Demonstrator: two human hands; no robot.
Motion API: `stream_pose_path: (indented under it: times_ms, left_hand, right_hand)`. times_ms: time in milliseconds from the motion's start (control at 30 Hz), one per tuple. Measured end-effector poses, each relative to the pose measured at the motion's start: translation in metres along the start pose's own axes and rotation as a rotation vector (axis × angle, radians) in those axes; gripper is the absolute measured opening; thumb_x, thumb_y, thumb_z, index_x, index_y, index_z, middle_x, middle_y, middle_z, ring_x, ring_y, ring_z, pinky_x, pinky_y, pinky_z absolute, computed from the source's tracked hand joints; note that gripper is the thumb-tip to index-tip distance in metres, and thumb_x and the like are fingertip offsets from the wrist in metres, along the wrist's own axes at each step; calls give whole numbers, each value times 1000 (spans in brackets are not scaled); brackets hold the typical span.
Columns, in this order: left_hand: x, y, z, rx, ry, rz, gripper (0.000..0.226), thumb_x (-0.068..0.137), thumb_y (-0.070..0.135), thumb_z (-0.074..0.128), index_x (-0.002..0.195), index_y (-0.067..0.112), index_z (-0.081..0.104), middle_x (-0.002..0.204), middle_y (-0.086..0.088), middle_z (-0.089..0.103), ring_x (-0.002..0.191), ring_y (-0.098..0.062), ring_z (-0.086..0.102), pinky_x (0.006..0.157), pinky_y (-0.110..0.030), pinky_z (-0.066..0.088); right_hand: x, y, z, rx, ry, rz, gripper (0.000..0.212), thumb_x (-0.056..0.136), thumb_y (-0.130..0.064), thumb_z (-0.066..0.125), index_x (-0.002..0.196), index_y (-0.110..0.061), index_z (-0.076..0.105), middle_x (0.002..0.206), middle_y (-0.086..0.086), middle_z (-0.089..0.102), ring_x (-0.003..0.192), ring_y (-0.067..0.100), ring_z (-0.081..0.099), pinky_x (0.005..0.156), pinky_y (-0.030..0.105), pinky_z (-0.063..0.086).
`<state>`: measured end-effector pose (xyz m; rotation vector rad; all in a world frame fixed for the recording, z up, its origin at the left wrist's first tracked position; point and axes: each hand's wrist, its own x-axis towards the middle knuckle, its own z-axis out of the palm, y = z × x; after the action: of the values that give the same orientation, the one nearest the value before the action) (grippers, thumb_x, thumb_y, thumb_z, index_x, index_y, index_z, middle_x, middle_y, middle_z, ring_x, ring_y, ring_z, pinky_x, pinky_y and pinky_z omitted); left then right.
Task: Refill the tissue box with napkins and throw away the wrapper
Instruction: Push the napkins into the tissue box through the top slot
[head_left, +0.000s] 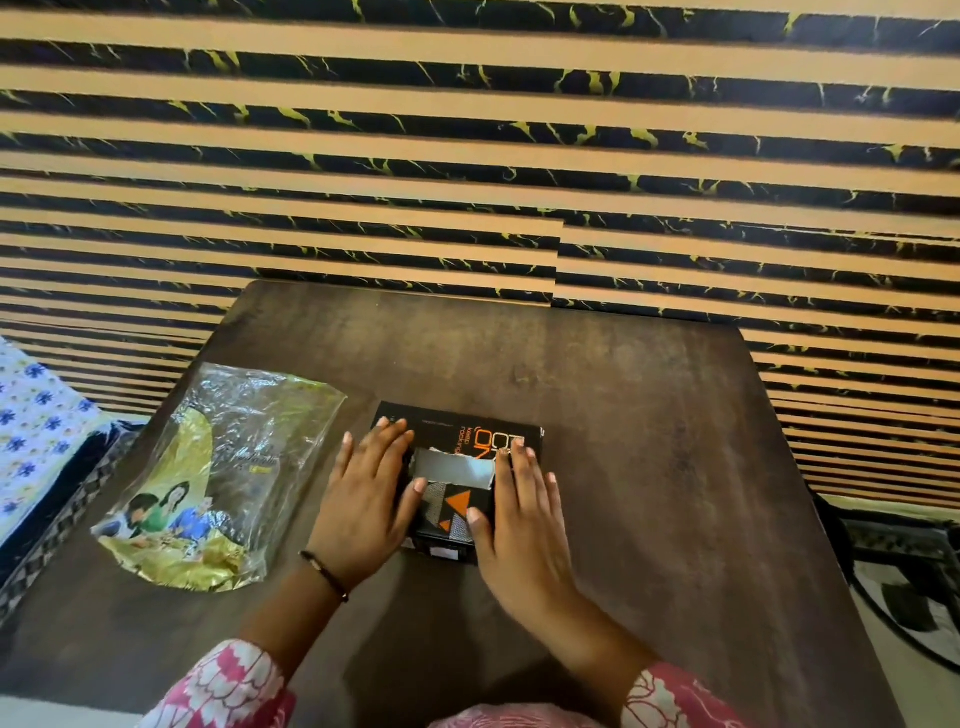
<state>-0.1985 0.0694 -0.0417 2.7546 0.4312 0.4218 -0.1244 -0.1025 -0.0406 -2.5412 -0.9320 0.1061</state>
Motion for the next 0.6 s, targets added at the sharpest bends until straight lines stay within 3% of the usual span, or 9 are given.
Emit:
stream_pose_path:
  times_ms: [100, 233, 400, 600]
  left_hand:
    - [2, -8, 6, 81, -88, -10, 68, 91, 56, 13, 137, 12, 37, 147, -7, 38, 138, -19, 28, 115, -41, 9]
    - [24, -10, 16, 66, -91, -45, 63, 89, 51, 26, 138, 12, 38, 148, -6, 37, 138, -20, 30, 115, -38, 13]
    - [75, -18, 27, 61, -86, -23, 64, 87, 49, 31, 135, 8, 41, 145, -10, 41, 136, -25, 34, 113, -41, 19]
    - [147, -31, 42, 66, -61, -12, 62, 86, 47, 31, 136, 11, 39, 146, -7, 40, 137, -23, 32, 112, -39, 18]
  right_hand:
    - [8, -1, 12, -85, 9, 53, 73, 89, -58, 14, 145, -11, 18, 154, 9, 24, 142, 22, 19, 113, 41, 9]
    - [35, 7, 13, -125, -6, 81, 79, 87, -61, 1, 144, -11, 21, 153, 7, 27, 142, 20, 21, 114, 42, 12]
    - [87, 25, 8, -166, -7, 53, 72, 89, -57, 15, 145, -12, 23, 154, 5, 25, 143, 17, 19, 116, 40, 9]
    - [157, 44, 6, -146, -12, 75, 73, 86, -59, 13, 147, -19, 10, 158, -1, 10, 144, 12, 2, 115, 35, 1]
